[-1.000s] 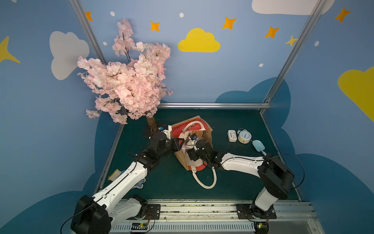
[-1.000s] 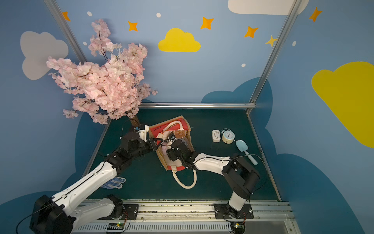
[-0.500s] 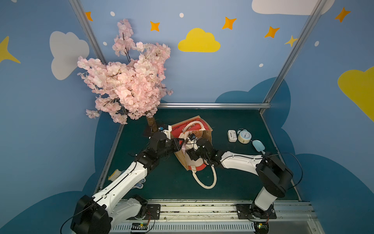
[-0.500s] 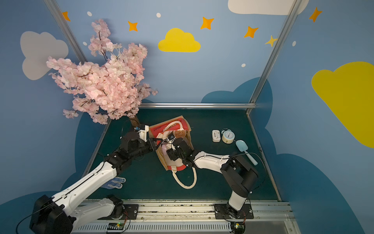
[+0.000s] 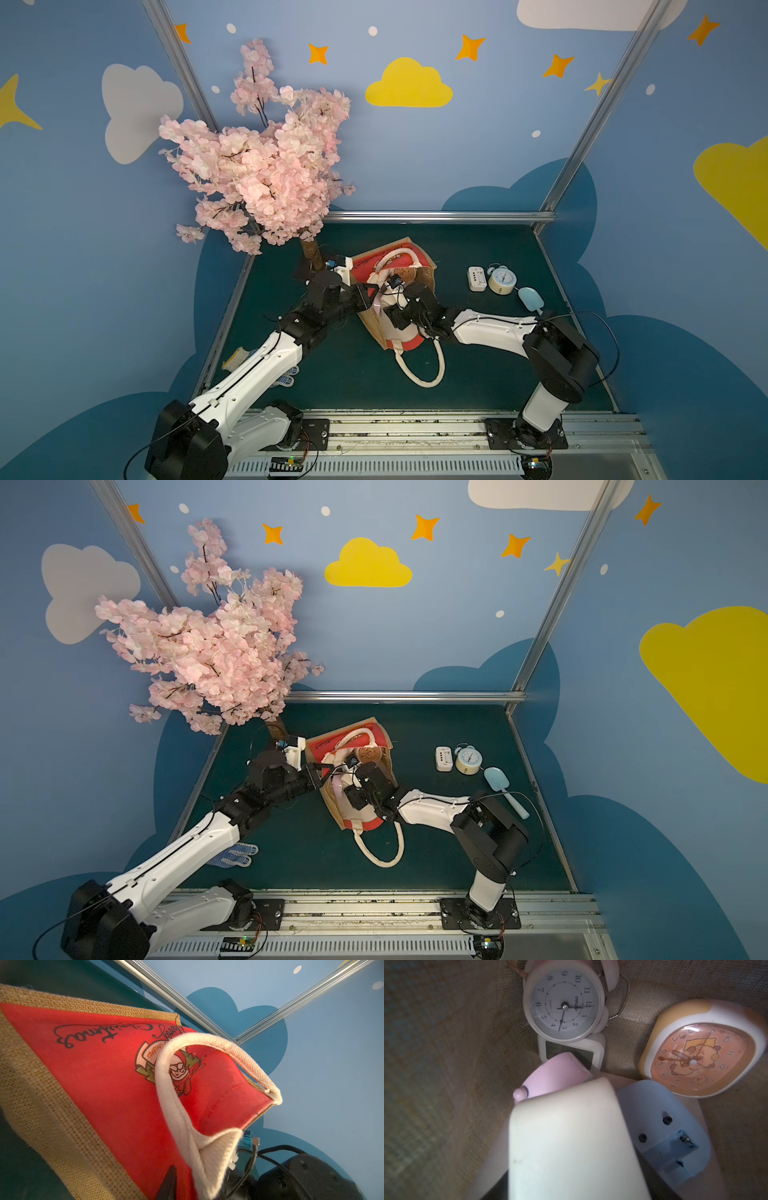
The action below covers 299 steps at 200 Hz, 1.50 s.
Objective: Take the alarm clock out of the canvas bag
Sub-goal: Pick up the alarm from the canvas bag.
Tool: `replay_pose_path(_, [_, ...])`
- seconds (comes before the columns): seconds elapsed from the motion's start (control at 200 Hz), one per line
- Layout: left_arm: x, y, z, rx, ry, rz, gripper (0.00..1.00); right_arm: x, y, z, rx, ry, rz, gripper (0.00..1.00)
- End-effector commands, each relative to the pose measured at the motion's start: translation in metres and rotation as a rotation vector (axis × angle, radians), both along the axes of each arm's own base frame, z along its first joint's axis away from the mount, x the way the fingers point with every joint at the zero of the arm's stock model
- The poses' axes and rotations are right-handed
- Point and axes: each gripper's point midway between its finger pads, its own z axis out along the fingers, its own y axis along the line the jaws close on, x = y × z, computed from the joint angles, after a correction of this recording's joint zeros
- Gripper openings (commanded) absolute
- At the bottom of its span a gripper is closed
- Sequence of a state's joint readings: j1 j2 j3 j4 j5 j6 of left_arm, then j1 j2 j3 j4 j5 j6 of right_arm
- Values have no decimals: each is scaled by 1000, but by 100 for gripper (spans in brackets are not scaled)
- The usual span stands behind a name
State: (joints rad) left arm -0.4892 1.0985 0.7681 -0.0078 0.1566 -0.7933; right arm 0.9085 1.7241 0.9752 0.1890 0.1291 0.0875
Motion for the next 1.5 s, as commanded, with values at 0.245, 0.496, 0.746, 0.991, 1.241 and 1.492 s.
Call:
replay_pose_path(0.245, [-2, 6, -6, 13, 11, 22, 23, 2, 1, 14, 39, -4, -12, 48])
replay_pose_path(0.496, [-3, 8, -5, 15, 7, 28, 24, 0, -13, 26, 32, -31, -49, 39])
replay_pose_path(0.746, [-1, 7, -5, 8, 10, 27, 23, -2, -20, 37, 48, -57, -95, 36])
replay_pose_path(0.991, [-3, 8, -5, 9, 11, 33, 23, -3, -19, 36, 27, -80, -129, 34])
replay_pose_path(1.241, [-4, 8, -5, -6, 16, 36, 23, 10, -30, 20, -2, -15, -311, 31])
replay_pose_path(1.492, [-5, 9, -7, 1, 18, 39, 23, 8, -30, 28, 40, -7, -341, 31])
